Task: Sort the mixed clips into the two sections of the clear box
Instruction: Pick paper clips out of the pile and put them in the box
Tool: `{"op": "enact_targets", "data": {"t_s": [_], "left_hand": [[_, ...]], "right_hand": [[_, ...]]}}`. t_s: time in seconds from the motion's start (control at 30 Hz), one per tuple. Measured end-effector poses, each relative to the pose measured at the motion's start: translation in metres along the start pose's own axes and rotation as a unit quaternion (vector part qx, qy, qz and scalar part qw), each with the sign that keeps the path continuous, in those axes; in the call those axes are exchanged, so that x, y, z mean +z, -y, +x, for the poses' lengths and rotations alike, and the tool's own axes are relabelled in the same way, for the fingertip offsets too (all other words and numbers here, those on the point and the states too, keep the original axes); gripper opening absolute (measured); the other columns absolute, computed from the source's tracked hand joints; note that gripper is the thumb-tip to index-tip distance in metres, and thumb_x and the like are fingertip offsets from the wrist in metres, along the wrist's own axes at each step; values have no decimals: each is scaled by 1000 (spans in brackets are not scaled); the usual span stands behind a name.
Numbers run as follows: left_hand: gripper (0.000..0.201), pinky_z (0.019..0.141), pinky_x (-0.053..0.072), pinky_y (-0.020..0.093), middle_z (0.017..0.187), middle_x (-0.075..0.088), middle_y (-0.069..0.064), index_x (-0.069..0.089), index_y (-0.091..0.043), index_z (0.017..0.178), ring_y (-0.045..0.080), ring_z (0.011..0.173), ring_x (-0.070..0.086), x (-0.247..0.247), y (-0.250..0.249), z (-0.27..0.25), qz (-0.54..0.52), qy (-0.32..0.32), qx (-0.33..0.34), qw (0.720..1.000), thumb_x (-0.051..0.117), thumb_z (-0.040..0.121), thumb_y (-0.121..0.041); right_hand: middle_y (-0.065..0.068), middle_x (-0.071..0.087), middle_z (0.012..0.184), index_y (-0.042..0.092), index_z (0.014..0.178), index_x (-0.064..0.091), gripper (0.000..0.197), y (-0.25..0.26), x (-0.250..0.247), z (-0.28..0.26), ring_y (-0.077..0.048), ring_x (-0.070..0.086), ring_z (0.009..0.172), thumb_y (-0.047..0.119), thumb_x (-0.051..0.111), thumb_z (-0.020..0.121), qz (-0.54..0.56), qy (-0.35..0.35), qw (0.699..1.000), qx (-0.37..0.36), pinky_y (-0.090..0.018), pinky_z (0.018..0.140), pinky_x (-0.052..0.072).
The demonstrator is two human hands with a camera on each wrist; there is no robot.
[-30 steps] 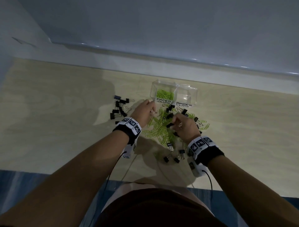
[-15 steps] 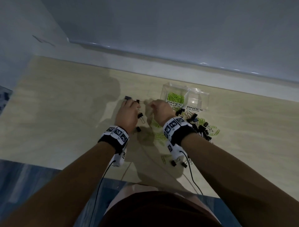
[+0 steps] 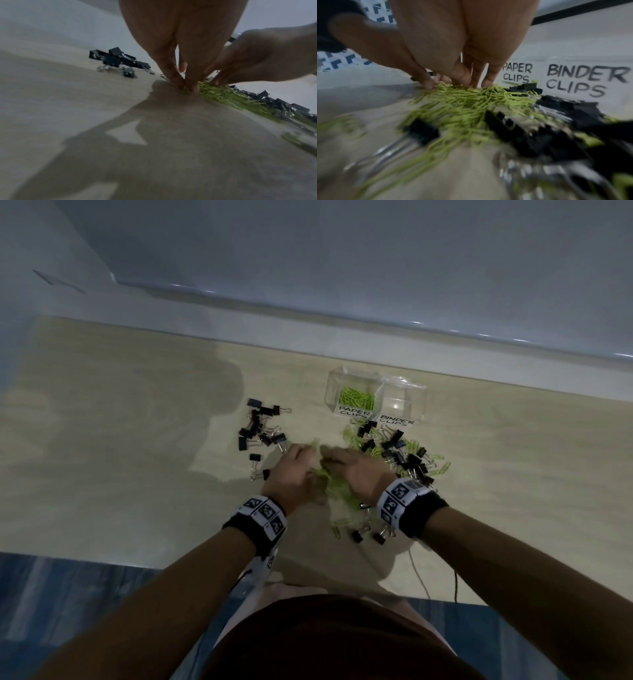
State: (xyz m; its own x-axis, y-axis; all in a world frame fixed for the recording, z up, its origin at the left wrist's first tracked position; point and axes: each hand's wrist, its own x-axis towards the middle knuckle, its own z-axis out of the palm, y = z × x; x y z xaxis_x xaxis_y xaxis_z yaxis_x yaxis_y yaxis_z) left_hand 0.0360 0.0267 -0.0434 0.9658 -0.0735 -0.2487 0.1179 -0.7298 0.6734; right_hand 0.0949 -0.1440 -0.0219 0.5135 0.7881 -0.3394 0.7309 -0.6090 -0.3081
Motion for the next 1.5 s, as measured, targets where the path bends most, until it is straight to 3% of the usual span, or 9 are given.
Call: {"op": "enact_targets", "data": {"t_s": [0.17, 0.33, 0.53, 0.63, 0.77, 0.97, 1.17, 1.3, 1.5], "left_hand": [[61, 110, 32, 39, 134, 35, 14, 37, -7, 138, 30, 126, 36, -2, 0, 15, 55, 40, 20, 997, 63, 84, -21], [74, 105, 36, 38, 125, 39, 9, 43, -9, 135, 24, 118, 36, 7, -8, 9, 103, 113, 60, 986, 72, 74, -39], [44, 90, 43, 39, 113, 48, 14, 53, -5, 120, 29, 106, 47, 17, -29, 6, 147, 130, 56, 979, 64, 82, -25], [35, 84, 46, 41, 111, 51, 17, 54, -4, 118, 32, 101, 52, 15, -37, 8, 171, 150, 63, 972, 55, 88, -21], [26, 81, 47, 38, 106, 56, 14, 62, -4, 110, 31, 98, 55, 10, -35, 11, 160, 130, 72, 976, 50, 90, -16], [16, 76, 45, 25, 96, 67, 5, 69, -9, 98, 15, 82, 58, -3, -40, 13, 69, 62, 40, 995, 60, 89, -18], [16, 71, 46, 10, 95, 70, 0, 69, -10, 98, 1, 73, 59, -31, -64, 34, -75, 14, 11, 997, 64, 86, -18], [17, 77, 51, 18, 93, 71, 2, 69, -10, 98, 10, 79, 65, -54, -81, 68, -97, -62, 15, 993, 66, 84, -21], [18, 74, 51, 23, 89, 73, 8, 73, -7, 92, 15, 74, 63, -60, -98, 124, -48, -108, 3, 993, 71, 80, -19]], "right_hand": [[-6, 48, 137, 13, 136, 45, 72, -5, 8, -34, -29, 53, 117, -10, 57, 69, 83, -75, 993, 28, -40, 89, 54], [-8, 42, 137, 14, 141, 35, 75, -5, 10, -40, -27, 39, 124, 18, 70, 75, 41, -30, 997, 60, -41, 102, 42], [-15, 59, 108, 6, 116, 60, 45, -1, 12, -29, -36, 54, 103, 6, 68, 71, 22, -83, 994, 60, -47, 82, 54], [-11, 66, 106, 12, 112, 64, 48, -4, 16, -33, -35, 63, 94, 2, 74, 66, -3, -115, 992, 50, -40, 71, 56], [-7, 63, 112, 19, 119, 62, 37, -13, 16, -43, -31, 61, 98, 8, 61, 83, 84, -118, 987, 72, -43, 76, 56], [5, 69, 86, 17, 88, 73, 14, -26, 11, -57, -5, 62, 75, 13, 76, 75, 336, -183, 891, 245, -28, 79, 55], [3, 73, 77, 15, 78, 73, 9, -33, -30, -55, -11, 68, 72, 9, 76, 73, 498, -237, 783, 289, -25, 70, 57], [1, 72, 80, 10, 83, 71, 8, -47, -69, -32, -10, 69, 71, 10, 74, 76, 500, -294, 761, 290, -20, 65, 56], [4, 70, 78, 17, 84, 72, 11, -67, -87, 21, -7, 64, 68, 13, 76, 75, 403, -326, 792, 321, -16, 64, 53]]}}
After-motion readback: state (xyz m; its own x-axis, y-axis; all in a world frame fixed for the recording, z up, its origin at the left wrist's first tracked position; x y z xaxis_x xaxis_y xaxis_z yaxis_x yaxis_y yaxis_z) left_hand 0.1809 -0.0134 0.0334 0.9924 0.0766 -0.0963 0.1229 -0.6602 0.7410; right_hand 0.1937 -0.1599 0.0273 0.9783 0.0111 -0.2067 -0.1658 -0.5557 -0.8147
